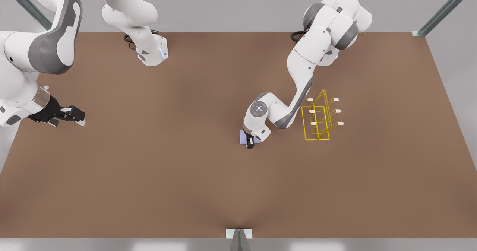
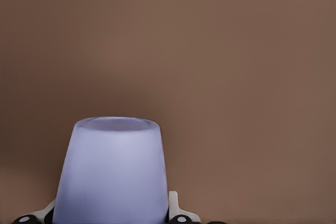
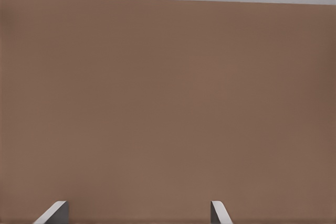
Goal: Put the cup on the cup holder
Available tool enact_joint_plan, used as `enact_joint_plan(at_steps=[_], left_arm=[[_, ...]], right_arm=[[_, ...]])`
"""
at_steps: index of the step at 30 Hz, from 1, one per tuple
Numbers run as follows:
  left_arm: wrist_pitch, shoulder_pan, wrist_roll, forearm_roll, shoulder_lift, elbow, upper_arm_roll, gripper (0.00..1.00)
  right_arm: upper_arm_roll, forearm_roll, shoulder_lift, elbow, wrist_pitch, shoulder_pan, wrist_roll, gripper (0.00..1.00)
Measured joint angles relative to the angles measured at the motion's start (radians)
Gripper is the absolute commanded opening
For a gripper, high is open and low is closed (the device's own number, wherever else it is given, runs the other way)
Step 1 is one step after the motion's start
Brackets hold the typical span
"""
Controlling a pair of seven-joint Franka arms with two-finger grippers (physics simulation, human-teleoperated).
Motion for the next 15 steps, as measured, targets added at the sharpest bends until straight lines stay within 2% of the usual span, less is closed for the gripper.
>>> enact_joint_plan(at_steps=[9, 15], left_arm=[[-0.059, 0.001, 0.017, 0.018, -0.069, 0.019, 0.002, 0.79], [-0.458, 0.001, 0.046, 0.259, -0.128, 0.203, -0.001, 0.79]], right_arm=[[0.000, 0.000, 0.001, 0.000, 0.003, 0.000, 0.001, 1.00], [0.000, 0.000, 0.001, 0.000, 0.005, 0.000, 0.001, 1.00]])
